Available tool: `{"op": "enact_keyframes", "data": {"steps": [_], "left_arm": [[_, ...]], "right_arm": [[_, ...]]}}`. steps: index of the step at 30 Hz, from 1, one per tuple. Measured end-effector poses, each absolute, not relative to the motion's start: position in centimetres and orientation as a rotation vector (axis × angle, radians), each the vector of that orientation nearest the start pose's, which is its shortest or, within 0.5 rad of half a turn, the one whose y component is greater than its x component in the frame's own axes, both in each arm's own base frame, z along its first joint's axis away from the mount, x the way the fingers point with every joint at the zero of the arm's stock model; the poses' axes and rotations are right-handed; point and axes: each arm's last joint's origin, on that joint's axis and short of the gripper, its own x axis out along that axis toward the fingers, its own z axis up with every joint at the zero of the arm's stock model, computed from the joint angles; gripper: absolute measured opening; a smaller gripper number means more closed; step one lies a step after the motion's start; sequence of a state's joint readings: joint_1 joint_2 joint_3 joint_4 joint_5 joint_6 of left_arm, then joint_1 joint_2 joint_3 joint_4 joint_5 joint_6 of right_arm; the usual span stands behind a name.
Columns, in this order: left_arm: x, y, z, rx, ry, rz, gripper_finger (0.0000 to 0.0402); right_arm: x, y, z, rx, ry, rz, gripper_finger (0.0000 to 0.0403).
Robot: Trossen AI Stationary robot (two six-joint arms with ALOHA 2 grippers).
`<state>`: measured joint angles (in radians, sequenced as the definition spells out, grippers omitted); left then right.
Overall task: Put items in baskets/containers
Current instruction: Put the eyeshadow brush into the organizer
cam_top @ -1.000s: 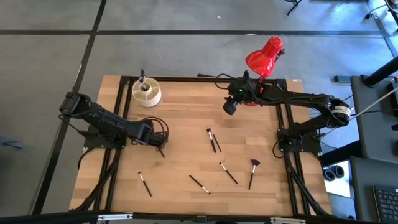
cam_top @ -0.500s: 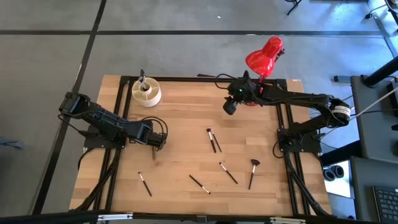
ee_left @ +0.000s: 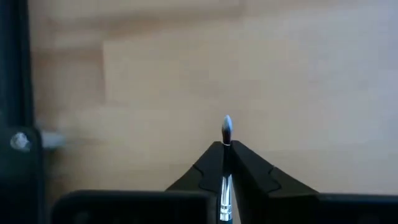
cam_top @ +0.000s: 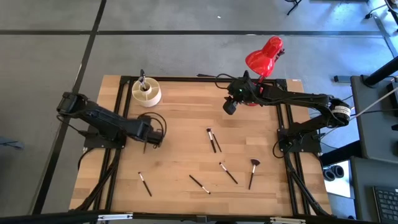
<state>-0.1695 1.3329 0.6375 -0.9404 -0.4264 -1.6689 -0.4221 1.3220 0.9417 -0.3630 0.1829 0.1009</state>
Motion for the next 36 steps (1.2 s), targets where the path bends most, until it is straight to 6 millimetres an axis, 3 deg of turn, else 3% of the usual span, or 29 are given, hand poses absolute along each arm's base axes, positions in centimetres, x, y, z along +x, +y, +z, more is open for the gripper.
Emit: {"op": "enact_keyframes", "data": {"steps": [3,6,11,15,21,27,36], "left_arm": [[17.3,-0.5,17.9,-0.66,0.851,1.397,0.0017],[17.9,0.9,20.9,-0.555,0.659,1.395,0.0017],[18.1,3.4,25.4,-0.183,0.347,1.491,0.002],[17.9,5.3,27.1,0.002,0.13,1.665,0.002],[17.5,8.8,25.6,-0.011,-0.012,1.888,0.0018],[16.5,12.3,23.6,-0.015,-0.009,2.068,0.0018],[17.5,14.7,22.5,-0.151,-0.082,2.096,0.0018]], "right_arm": [[25.0,-11.8,26.0,0.183,0.708,-0.615,0.0154],[25.1,-11.8,26.1,0.181,0.696,-0.615,0.0154],[25.2,-11.9,26.3,0.17,0.663,-0.613,0.0154],[25.3,-12.0,26.5,0.152,0.65,-0.608,0.0154],[25.4,-12.0,26.5,0.144,0.645,-0.606,0.0154],[25.4,-12.0,26.5,0.139,0.646,-0.605,0.0154],[25.4,-12.0,26.5,0.122,0.651,-0.599,0.0154]]}}
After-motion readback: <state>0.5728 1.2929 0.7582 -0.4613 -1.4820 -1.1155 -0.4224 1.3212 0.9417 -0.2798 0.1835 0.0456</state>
